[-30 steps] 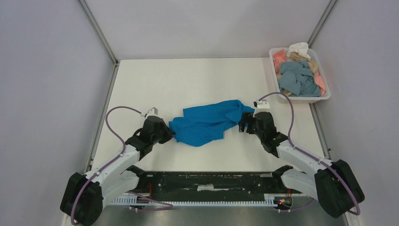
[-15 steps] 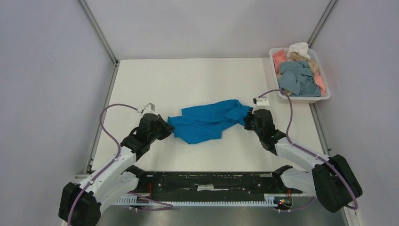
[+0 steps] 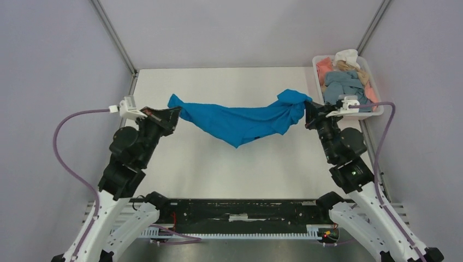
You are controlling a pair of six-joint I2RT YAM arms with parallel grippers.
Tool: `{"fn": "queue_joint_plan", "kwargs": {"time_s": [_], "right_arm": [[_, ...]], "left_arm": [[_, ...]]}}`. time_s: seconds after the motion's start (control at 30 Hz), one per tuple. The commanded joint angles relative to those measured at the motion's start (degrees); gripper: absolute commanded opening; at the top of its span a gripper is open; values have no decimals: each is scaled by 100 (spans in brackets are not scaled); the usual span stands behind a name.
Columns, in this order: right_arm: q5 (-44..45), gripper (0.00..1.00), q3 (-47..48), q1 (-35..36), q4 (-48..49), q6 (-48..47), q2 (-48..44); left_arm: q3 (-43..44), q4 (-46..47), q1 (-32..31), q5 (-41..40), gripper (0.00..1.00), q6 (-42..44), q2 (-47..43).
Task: Fold and stack the t-shirts
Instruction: Flatten out the tshirt
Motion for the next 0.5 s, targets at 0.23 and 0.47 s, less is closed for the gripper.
{"fn": "queue_joint_plan", "kwargs": {"time_s": [0.23,0.47], "right_arm": [[2186,0,1271,8,-1223,-685,-151],[1602,0,1576,12,-1194,-812,713]], "left_arm": [[1048,-994,-19,-2876,2,869,-208],[1096,-622,-5,-2728,2,982,629]]}}
